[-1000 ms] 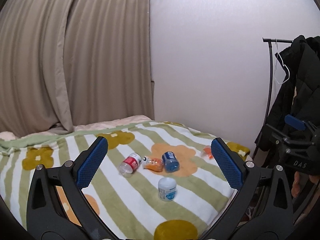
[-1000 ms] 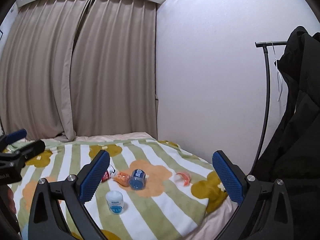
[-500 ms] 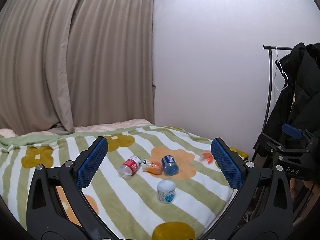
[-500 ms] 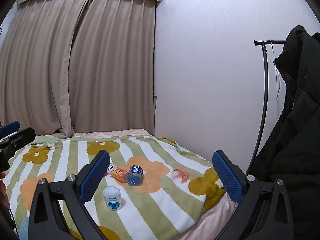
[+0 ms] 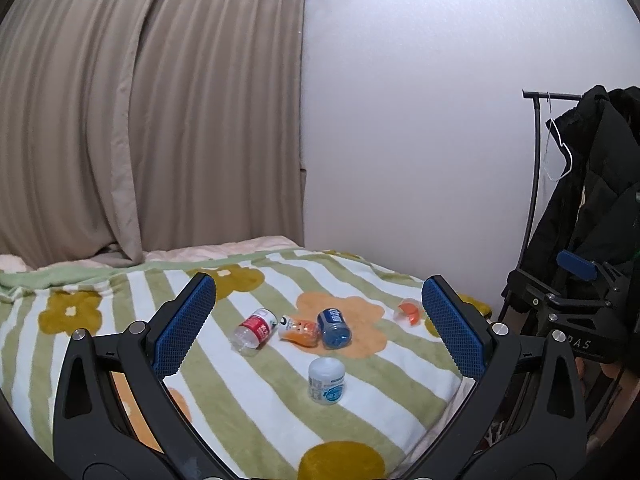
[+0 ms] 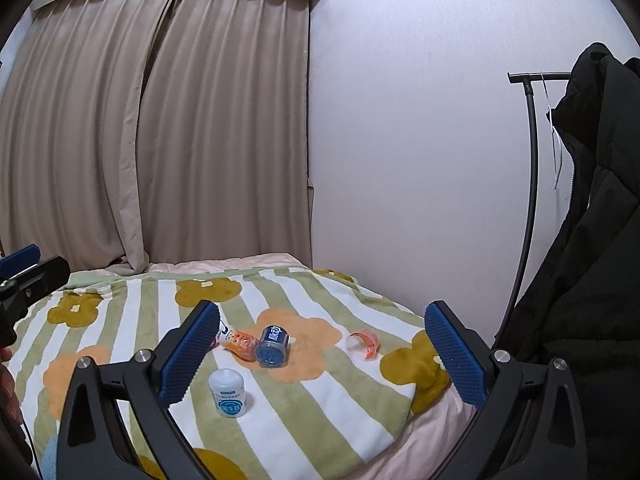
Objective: Flip cup upside down
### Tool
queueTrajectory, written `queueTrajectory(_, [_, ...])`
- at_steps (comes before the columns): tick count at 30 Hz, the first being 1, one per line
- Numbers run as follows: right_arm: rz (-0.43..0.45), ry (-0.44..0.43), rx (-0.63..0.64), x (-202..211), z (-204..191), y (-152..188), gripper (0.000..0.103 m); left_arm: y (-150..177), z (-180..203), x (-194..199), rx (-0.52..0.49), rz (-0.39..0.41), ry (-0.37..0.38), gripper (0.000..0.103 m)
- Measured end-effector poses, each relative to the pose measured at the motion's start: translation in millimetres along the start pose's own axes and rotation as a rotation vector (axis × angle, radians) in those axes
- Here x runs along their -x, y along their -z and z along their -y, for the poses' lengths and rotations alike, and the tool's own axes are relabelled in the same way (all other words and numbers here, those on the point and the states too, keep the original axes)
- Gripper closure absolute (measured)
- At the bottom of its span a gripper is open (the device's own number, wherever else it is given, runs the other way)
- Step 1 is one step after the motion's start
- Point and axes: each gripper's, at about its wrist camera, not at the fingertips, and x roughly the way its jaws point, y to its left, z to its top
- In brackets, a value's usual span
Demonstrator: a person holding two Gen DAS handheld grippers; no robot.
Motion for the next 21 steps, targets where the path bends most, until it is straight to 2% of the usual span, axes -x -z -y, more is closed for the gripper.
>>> queueTrajectory(21, [-0.006, 0.0, -0.015, -0.4, 4.4, 5.2, 0.001, 2.7, 5.7, -3.0, -0.01, -0.003, 0.008, 0.0])
